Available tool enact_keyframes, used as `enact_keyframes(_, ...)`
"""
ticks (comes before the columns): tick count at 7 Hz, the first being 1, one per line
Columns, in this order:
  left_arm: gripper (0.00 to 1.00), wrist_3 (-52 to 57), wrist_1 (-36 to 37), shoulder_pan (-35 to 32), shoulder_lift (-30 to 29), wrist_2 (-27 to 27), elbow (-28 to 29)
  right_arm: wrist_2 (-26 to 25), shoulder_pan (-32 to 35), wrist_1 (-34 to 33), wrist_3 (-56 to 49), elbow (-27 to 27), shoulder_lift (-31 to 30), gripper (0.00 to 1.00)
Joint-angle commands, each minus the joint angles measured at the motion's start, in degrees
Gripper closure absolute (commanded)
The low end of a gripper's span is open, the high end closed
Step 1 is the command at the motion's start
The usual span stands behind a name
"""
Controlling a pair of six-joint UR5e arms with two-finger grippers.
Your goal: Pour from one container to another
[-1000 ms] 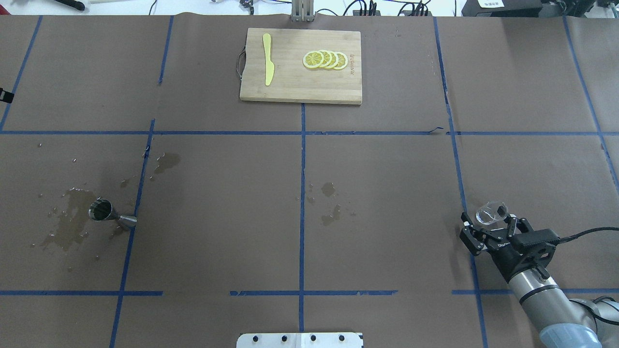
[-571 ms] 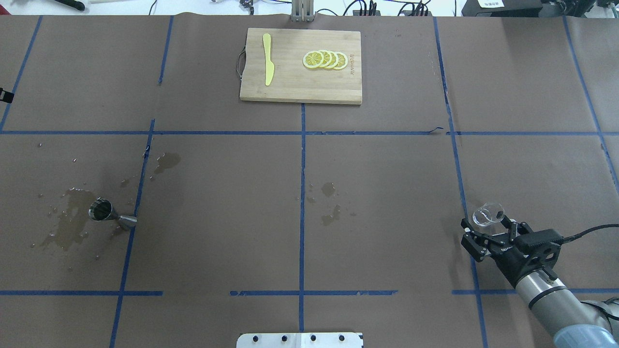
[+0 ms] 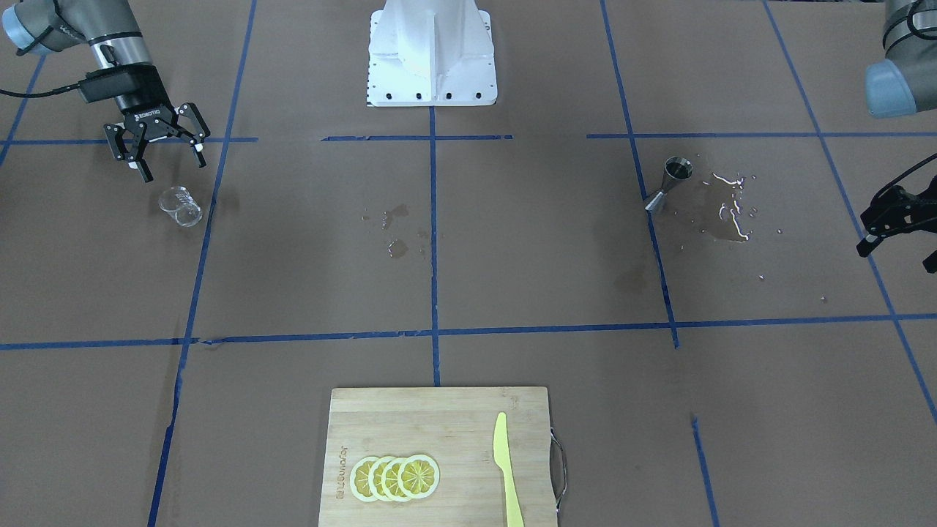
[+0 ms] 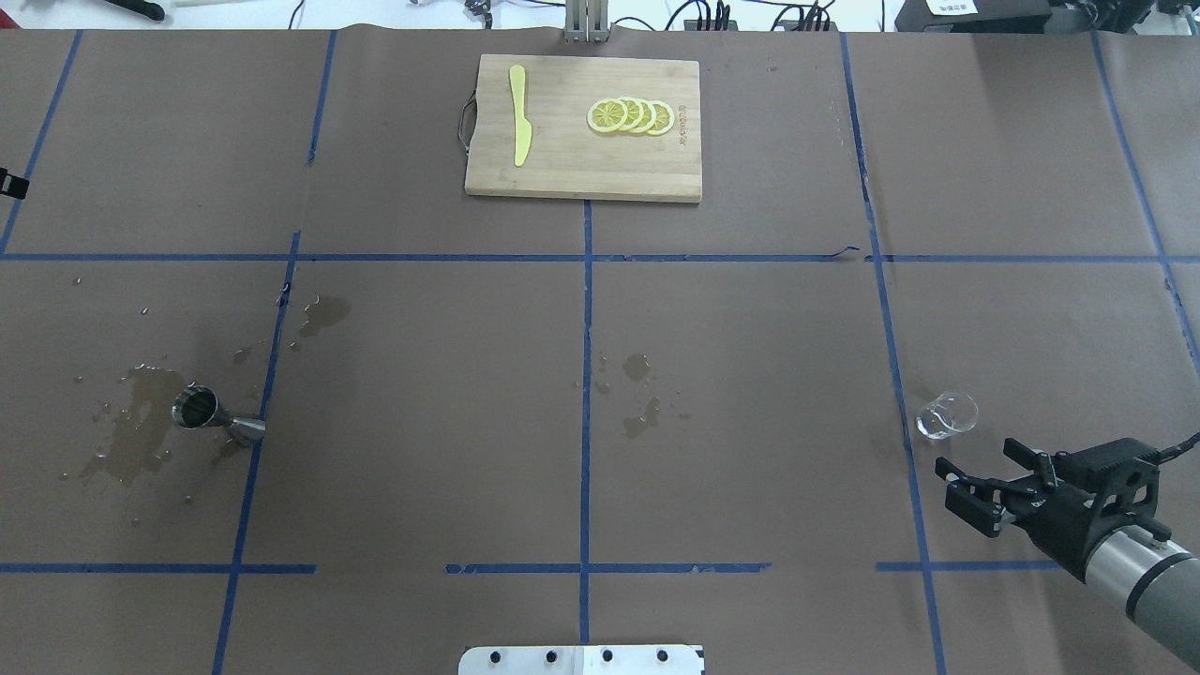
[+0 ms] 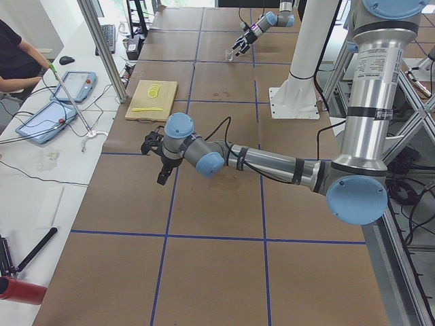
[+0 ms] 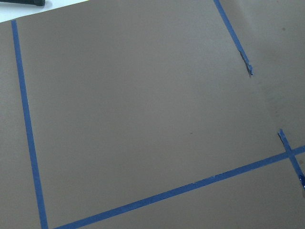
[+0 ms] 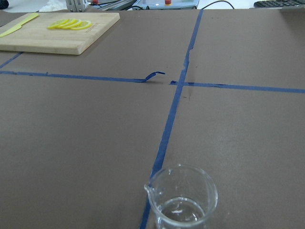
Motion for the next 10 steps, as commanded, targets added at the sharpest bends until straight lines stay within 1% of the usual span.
enact_keyframes(1, 0.00, -0.09, 0.00, 0.01, 1.05, 0.17, -0.17, 13.75, 7.02, -0.52, -0.59, 2.54, -2.82, 0.00)
enact_keyframes(2, 0.00, 0.09, 0.00, -0.07, 2.10, 0.09, -0.26, 25.13, 14.46, -0.70, -1.20, 2.02, -2.74, 0.00)
enact_keyframes(3, 0.00, 0.52, -0.09, -0.07, 2.89, 0.17, -0.43, 34.38, 21.85, -0.87, -4.52, 1.75, -2.39, 0.00)
enact_keyframes(4, 0.00, 0.79, 0.00, -0.07, 3.51, 0.61, -0.96, 40.21, 27.40, -0.87, -8.81, 0.01, -1.95, 0.00)
enact_keyframes(5, 0.00, 0.97, 0.00, -0.07, 3.60, 0.79, -0.70, 47.84, 34.77, -0.96, -13.73, -2.36, -0.90, 0.00)
enact_keyframes(6, 0.00, 4.80, 0.17, -0.07, 3.69, 0.79, -0.26, 56.62, 43.98, -4.27, -20.22, -3.69, 0.76, 0.00)
enact_keyframes(7, 0.00, 7.88, 1.48, -0.33, 3.43, 0.62, 0.00, 64.02, 52.51, -10.74, -27.16, -3.70, 3.04, 0.00)
enact_keyframes(8, 0.00, 10.09, 6.10, -2.86, 3.17, 0.61, -0.17, 70.62, 60.16, -17.94, -35.49, -3.79, 4.97, 0.00)
enact_keyframes(9, 0.00, 16.81, 14.85, -6.80, 2.03, 0.09, -0.43, 74.77, 66.16, -26.80, -41.49, -3.70, 8.30, 0.00)
enact_keyframes(10, 0.00, 21.49, 24.08, -10.76, -1.46, 0.09, -0.78, 76.81, 70.05, -35.76, -46.95, -3.88, 11.12, 0.00)
